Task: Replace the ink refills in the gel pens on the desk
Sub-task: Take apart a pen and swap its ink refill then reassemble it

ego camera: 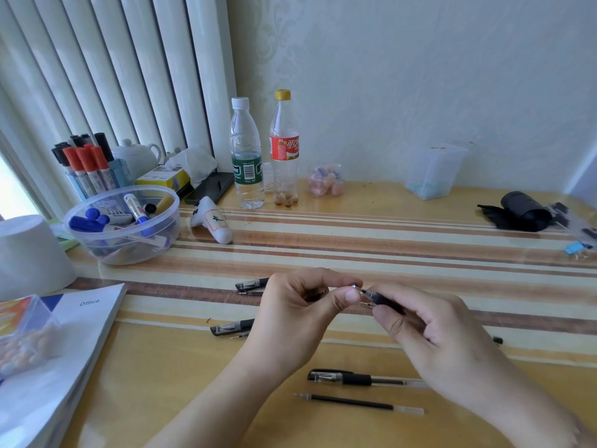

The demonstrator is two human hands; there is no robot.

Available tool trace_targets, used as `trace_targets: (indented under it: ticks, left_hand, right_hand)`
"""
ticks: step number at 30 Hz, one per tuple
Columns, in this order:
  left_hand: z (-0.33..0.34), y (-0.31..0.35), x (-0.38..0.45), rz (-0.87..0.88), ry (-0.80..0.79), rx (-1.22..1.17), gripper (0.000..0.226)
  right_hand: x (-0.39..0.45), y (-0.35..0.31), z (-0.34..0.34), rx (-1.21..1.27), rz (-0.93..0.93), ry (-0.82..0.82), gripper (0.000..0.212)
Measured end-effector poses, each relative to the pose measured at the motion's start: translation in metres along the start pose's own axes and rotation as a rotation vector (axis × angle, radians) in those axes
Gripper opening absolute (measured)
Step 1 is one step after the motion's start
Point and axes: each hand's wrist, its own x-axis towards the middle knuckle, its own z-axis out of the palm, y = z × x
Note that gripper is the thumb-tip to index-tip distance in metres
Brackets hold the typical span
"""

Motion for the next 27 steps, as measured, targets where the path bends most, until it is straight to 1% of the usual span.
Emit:
trace_targets:
  ticks: [1,3,4,6,8,10,11,12,14,16,18,20,22,23,25,26,27]
  left_hand:
    - [-0.002,-0.002,0.000,0.042,-0.009,0.114,0.014]
    - [-0.005,-0.006,0.001,0.189,-0.026,0.446,0.016]
    - [-0.005,-0.007,0.001,0.250,-0.047,0.574,0.015]
    - [-0.003,-0.007,0.000,0.283,-0.095,0.667,0.014]
    - [-0.001,-0.009,-0.001,0.267,-0.099,0.642,0.013]
    - [-0.003,-0.009,-0.001,0.218,-0.078,0.533,0.012]
    - [-0.003,-0.008,-0.001,0.204,-0.077,0.498,0.012]
    - [-0.003,-0.007,-0.001,0.215,-0.081,0.509,0.014]
    - [-0.001,-0.008,-0.001,0.259,-0.107,0.603,0.020]
    - [-0.001,-0.009,-0.002,0.271,-0.116,0.632,0.019]
    - [-0.003,-0.009,-0.001,0.263,-0.083,0.606,0.014]
    - [-0.005,-0.010,0.000,0.237,-0.063,0.588,0.014]
    - [-0.006,-0.010,0.002,0.241,-0.070,0.607,0.016]
    - [-0.006,-0.010,0.002,0.248,-0.073,0.619,0.015]
    - [-0.007,-0.011,0.003,0.249,-0.060,0.620,0.015]
    - [-0.008,-0.012,0.003,0.231,-0.041,0.609,0.015]
    - [-0.009,-0.012,0.003,0.203,-0.020,0.591,0.016]
  right_hand:
    - [0.000,0.000,-0.003,-0.098,-0.004,0.006,0.031]
    - [0.000,-0.001,-0.007,-0.304,-0.027,0.008,0.027]
    - [0.000,-0.001,-0.009,-0.360,-0.035,0.008,0.025]
    - [-0.001,-0.003,-0.010,-0.395,-0.040,0.024,0.026]
    - [-0.002,-0.005,-0.011,-0.339,-0.007,0.032,0.026]
    - [-0.002,-0.003,-0.011,-0.254,0.015,0.018,0.020]
    - [-0.001,-0.001,-0.010,-0.258,0.011,0.014,0.023]
    - [-0.001,0.000,-0.010,-0.293,-0.010,0.019,0.027]
    - [0.001,0.000,-0.010,-0.370,-0.033,0.030,0.034]
    - [0.000,-0.002,-0.009,-0.329,-0.016,0.006,0.035]
    - [-0.002,-0.001,-0.010,-0.193,0.054,-0.053,0.030]
    - [-0.002,0.002,-0.008,-0.143,0.056,-0.027,0.026]
    - [-0.001,0.004,-0.005,-0.191,0.041,-0.014,0.012]
    - [-0.001,0.003,-0.006,-0.249,0.029,-0.012,0.009]
    - [-0.001,0.001,-0.007,-0.315,0.012,-0.015,0.009]
    - [0.000,0.002,-0.008,-0.278,0.037,-0.039,0.006]
    - [0.000,0.003,-0.008,-0.225,0.062,-0.048,0.012]
